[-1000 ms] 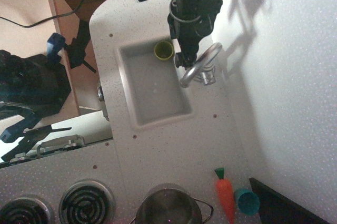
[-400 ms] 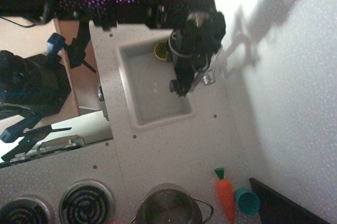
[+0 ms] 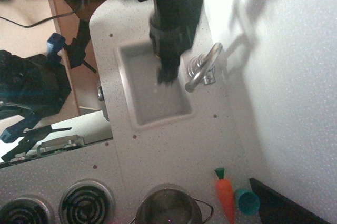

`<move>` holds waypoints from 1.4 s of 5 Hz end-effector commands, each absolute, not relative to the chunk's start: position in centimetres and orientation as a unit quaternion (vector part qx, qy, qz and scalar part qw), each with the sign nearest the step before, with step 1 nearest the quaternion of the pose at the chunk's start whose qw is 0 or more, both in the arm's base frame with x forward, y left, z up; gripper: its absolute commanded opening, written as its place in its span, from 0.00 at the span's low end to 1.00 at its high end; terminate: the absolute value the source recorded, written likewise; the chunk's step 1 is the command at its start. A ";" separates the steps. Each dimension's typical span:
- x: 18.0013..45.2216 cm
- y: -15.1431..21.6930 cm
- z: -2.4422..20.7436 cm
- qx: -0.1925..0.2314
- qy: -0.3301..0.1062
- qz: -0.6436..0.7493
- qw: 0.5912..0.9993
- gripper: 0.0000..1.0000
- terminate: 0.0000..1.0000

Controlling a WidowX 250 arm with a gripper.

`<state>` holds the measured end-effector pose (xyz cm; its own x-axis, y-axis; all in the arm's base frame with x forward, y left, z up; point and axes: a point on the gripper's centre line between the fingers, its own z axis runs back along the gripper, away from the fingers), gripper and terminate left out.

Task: Turn faucet right

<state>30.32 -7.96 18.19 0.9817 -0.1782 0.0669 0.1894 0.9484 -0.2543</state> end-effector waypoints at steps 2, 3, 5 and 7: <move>34.3 -7.0 17.7 -0.159 0.041 0.000 0.987 1.00 0.00; 35.6 -8.7 18.3 -0.032 0.073 -0.016 0.997 1.00 0.00; 35.4 -9.1 20.6 -0.010 0.034 0.021 0.999 1.00 0.00; 28.5 -5.6 25.4 -0.136 -0.096 -0.086 0.982 1.00 0.00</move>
<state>25.45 -3.62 26.23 0.9430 -0.1324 0.3053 0.2145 0.9432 -0.2537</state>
